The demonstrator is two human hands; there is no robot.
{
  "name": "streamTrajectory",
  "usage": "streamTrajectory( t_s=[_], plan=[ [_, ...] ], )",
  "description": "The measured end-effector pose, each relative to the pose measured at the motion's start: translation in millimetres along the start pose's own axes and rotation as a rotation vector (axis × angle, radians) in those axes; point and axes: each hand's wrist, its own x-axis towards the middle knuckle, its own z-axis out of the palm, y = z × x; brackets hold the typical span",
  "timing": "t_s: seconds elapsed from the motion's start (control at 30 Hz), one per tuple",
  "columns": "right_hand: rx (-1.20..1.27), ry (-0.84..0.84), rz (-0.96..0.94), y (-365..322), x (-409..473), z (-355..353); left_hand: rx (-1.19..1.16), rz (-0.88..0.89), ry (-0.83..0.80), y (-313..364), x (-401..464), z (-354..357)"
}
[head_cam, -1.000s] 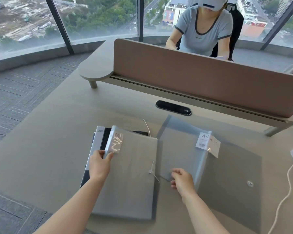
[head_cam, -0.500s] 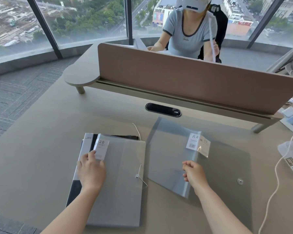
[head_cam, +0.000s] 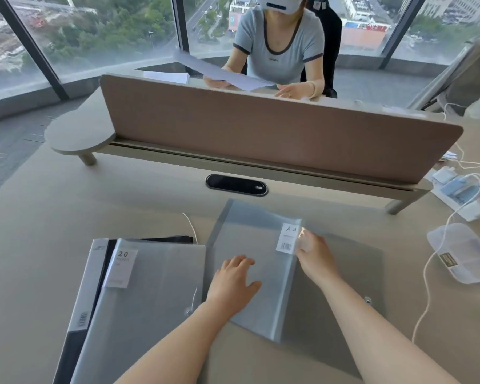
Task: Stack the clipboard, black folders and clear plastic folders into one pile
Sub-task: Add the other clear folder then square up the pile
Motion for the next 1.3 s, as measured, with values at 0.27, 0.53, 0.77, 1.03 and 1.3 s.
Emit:
streamTrajectory(
  t_s=[0.27, 0.53, 0.77, 1.03, 1.3],
  plan=[
    [-0.142, -0.081, 0.005, 8.0, 40.7, -6.9, 0.145, -0.012, -0.172, 23.5, 23.3, 29.3],
    [-0.210, -0.175, 0.047, 15.3, 70.1, -6.1, 0.243, -0.022, -0.157, 20.1, 27.0, 45.8],
    [-0.222, -0.130, 0.048, 15.8, 78.6, -1.8, 0.234, -0.031, -0.143, 19.1, 27.4, 48.5],
    [-0.185, 0.001, 0.020, -1.3, 79.9, -13.7, 0.121, -0.069, -0.137, 25.2, 28.1, 41.3],
    [0.057, 0.228, -0.067, -46.2, 38.8, -39.7, -0.342, -0.108, -0.044, 64.1, 14.4, 0.7]
  ],
)
